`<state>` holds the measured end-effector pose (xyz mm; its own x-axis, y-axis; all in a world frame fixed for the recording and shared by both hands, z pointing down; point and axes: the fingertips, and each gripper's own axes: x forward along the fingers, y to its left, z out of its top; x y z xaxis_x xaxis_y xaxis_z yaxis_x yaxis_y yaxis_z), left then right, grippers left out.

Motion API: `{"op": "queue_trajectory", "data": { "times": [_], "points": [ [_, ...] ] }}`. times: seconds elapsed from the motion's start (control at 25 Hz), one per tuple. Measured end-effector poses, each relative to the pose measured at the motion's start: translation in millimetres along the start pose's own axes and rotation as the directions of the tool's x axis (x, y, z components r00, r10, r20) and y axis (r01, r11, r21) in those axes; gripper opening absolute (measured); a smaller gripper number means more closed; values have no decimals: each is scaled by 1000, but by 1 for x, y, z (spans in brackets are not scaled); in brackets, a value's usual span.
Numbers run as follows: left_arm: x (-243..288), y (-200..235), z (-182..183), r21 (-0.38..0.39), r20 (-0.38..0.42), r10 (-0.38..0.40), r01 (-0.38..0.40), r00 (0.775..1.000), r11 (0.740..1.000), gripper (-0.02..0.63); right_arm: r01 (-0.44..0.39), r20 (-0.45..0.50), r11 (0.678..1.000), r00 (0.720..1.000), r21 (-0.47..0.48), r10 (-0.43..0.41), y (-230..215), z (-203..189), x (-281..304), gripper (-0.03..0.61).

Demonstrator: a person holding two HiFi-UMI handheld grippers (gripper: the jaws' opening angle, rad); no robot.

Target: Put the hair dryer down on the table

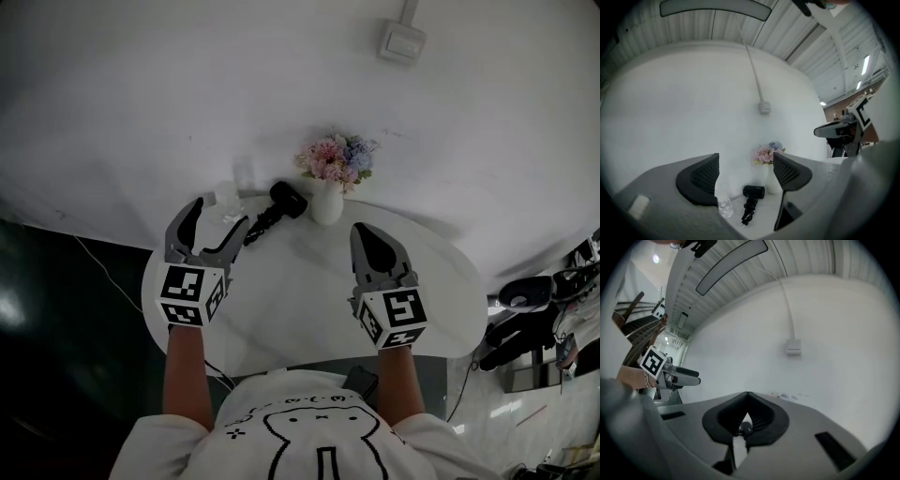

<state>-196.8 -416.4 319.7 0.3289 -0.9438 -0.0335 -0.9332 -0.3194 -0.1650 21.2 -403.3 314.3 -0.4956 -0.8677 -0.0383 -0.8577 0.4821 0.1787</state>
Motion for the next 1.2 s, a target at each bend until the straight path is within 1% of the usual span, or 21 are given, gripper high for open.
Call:
{"op": "queue_trajectory", "data": {
  "times": [0.16, 0.28, 0.32, 0.36, 0.4, 0.44, 0.6, 0.72, 1.2],
  "points": [
    [-20, -4, 13, 32, 53, 15, -16, 998, 999, 354, 4, 34, 1000, 999, -6, -4, 1, 10, -7, -2],
    [-34, -5, 27, 47, 121, 43, -49, 992, 998, 353, 2, 50, 1000, 999, -24, -1, 2, 16, -8, 0],
    [-39, -4, 31, 53, 144, 61, -70, 988, 996, 339, 0, 55, 1000, 999, -26, 2, 3, 18, -8, 0],
    [-44, -1, 34, 60, 160, 88, -98, 983, 993, 221, -2, 58, 1000, 998, -26, 4, 3, 19, -7, 0],
    [-48, 2, 36, 63, 168, 114, -126, 979, 990, 15, -4, 61, 1000, 998, -26, 6, 4, 19, -7, 0],
    [-51, 5, 37, 62, 170, 129, -141, 977, 988, 15, -6, 63, 1000, 998, -27, 8, 4, 20, -7, -2],
    [-56, 14, 45, 60, 179, 144, -157, 973, 986, 15, -7, 76, 999, 997, -33, 9, 6, 25, -6, 0],
    [-57, 17, 50, 64, 188, 153, -168, 970, 984, 15, 9, 93, 999, 996, -36, -6, 4, 31, -7, -2],
    [-52, 12, 52, 79, 187, 127, -144, 974, 986, 15, 22, 101, 998, 995, -51, -16, 0, 37, -13, -2]
  ]
}}
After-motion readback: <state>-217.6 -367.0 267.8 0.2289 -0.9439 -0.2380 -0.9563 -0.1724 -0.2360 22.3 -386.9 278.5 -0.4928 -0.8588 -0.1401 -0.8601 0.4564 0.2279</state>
